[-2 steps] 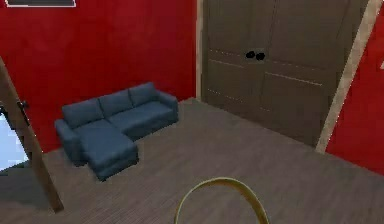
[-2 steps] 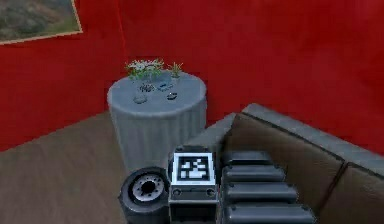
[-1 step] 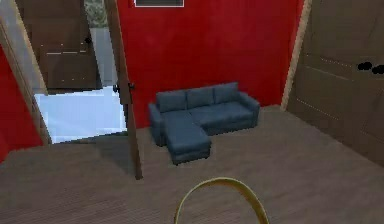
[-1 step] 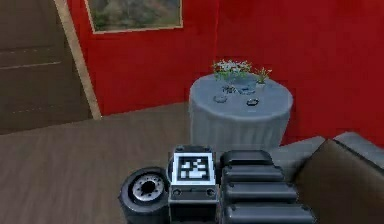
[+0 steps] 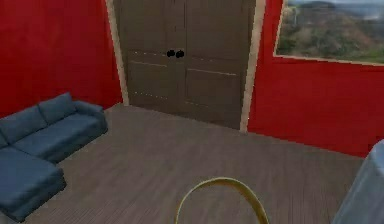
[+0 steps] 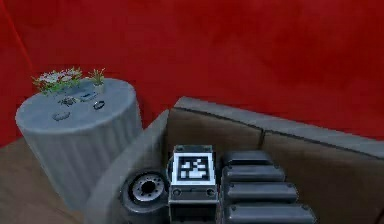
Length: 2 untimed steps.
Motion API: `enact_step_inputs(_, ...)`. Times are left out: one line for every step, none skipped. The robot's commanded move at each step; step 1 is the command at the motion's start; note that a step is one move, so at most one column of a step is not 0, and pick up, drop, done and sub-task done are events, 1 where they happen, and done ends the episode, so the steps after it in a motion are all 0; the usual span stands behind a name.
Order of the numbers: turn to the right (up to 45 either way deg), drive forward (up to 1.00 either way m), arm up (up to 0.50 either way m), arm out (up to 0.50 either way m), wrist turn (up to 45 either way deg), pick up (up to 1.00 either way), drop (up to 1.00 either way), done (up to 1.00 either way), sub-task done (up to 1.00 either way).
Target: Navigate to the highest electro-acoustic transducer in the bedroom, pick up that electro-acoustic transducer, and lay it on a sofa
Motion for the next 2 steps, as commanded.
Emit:
enact_step_inputs(30.0,0.00,0.00,0.00,0.0,0.00,0.00,0.00,0.00)
enact_step_inputs(3.0,0.00,0.00,0.00,0.0,0.00,0.00,0.00,0.00)
